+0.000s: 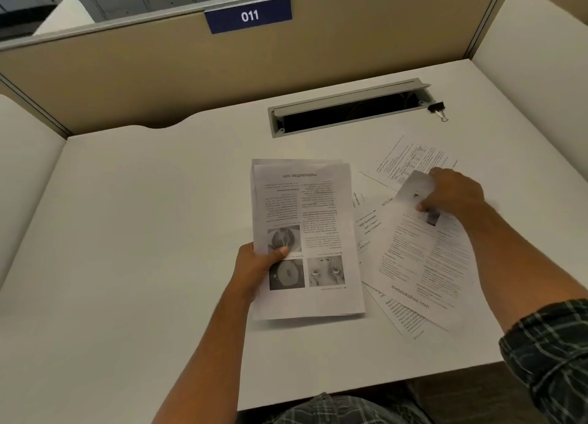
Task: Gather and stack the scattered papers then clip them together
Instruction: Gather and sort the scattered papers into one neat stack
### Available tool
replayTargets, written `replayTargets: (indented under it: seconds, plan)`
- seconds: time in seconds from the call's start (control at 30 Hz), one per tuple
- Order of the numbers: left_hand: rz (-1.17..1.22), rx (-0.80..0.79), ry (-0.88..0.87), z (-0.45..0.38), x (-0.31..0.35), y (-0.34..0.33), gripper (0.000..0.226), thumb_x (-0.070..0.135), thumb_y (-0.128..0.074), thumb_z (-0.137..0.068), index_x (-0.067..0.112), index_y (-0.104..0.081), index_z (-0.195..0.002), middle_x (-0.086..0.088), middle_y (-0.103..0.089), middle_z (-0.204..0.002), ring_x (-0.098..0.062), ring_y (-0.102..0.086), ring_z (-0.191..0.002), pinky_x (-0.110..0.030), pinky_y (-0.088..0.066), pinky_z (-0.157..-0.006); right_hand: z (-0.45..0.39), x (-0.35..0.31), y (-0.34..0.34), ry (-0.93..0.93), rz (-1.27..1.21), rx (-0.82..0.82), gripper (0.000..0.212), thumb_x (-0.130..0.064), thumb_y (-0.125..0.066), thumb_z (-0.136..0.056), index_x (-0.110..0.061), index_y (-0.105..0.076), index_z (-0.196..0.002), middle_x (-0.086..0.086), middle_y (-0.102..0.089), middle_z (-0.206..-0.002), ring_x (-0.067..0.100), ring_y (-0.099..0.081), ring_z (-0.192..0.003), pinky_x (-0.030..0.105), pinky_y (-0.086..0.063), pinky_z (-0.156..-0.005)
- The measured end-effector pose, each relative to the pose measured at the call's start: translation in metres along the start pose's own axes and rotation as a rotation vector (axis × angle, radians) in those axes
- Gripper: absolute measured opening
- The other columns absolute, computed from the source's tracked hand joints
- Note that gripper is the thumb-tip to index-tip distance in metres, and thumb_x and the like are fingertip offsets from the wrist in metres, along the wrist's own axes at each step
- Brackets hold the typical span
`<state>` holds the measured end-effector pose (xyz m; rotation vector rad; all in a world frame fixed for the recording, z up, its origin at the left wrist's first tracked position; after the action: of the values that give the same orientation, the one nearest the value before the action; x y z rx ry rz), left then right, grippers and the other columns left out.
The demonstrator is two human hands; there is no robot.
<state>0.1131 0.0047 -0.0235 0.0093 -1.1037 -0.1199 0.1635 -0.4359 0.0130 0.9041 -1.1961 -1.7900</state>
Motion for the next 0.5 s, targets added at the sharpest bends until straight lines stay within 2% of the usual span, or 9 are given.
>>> replayTargets:
  seconds: [0.13, 0.23, 0.3, 0.4, 0.43, 0.5]
  plan:
    - [0.012, 0.009, -0.014, -0.002, 0.001, 0.002, 0.031, 0.016, -0.084, -0.084, 0.018, -0.071, -0.112, -0.006, -0.080, -0.101, -0.025, -0.079, -0.087, -0.032, -0.064, -0.069, 0.005, -0.002, 0.031, 0.100, -0.090, 0.073, 0.036, -0.035, -0.081, -0.080, -0.027, -0.071, -0.113, 0.003, -0.072, -0.100, 0.022, -0.058, -0.082, 0.032, -0.041, -0.071]
    - [0.009, 0.013, -0.014, -0.003, 0.001, 0.004, 0.038, 0.017, -0.084, -0.085, 0.011, -0.070, -0.120, -0.010, -0.079, -0.106, -0.030, -0.077, -0.093, -0.043, -0.065, -0.079, 0.018, -0.014, 0.076, 0.196, -0.110, 0.161, 0.017, -0.042, -0.077, -0.085, -0.031, -0.076, -0.098, -0.004, -0.069, -0.083, 0.019, -0.058, -0.072, 0.028, -0.036, -0.062]
    - [0.008, 0.018, -0.012, -0.003, 0.001, 0.005, 0.042, 0.018, -0.084, -0.085, 0.010, -0.069, -0.123, -0.011, -0.078, -0.108, -0.031, -0.077, -0.094, -0.046, -0.065, -0.083, 0.028, -0.027, 0.111, 0.238, -0.114, 0.263, 0.018, -0.045, -0.078, -0.085, -0.031, -0.077, -0.097, 0.004, -0.074, -0.092, 0.026, -0.060, -0.079, 0.033, -0.040, -0.068]
    - [0.004, 0.036, -0.004, -0.002, 0.000, 0.007, 0.044, 0.020, -0.084, -0.085, 0.010, -0.068, -0.125, -0.011, -0.078, -0.110, -0.033, -0.076, -0.096, -0.047, -0.064, -0.085, 0.048, -0.045, 0.161, 0.298, -0.171, 0.458, 0.037, -0.050, -0.079, -0.083, -0.025, -0.078, -0.110, 0.009, -0.076, -0.110, 0.035, -0.067, -0.098, 0.043, -0.050, -0.084]
    - [0.008, 0.039, -0.001, -0.002, -0.001, 0.008, 0.044, 0.020, -0.084, -0.084, 0.010, -0.068, -0.124, -0.011, -0.078, -0.109, -0.033, -0.076, -0.096, -0.049, -0.064, -0.085, 0.058, -0.049, 0.175, 0.339, -0.209, 0.516, 0.041, -0.052, -0.078, -0.083, -0.023, -0.078, -0.111, 0.008, -0.076, -0.105, 0.035, -0.067, -0.096, 0.043, -0.050, -0.085]
    - [0.014, 0.046, -0.001, -0.003, -0.001, 0.011, 0.040, 0.020, -0.085, -0.084, 0.012, -0.070, -0.121, -0.010, -0.079, -0.107, -0.031, -0.078, -0.092, -0.046, -0.065, -0.081, 0.078, -0.058, 0.199, 0.479, -0.284, 0.557, 0.043, -0.052, -0.076, -0.084, -0.020, -0.078, -0.112, 0.002, -0.071, -0.086, 0.028, -0.063, -0.076, 0.037, -0.050, -0.079]
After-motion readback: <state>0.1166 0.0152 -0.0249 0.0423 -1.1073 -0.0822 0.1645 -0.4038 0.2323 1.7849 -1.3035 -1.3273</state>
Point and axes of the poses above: each hand's wrist, its own z-axis away from the middle knuckle, its own y-axis out of the back of the hand, x = y × z, the point moved 4 cm from there along -z, towards the middle knuckle
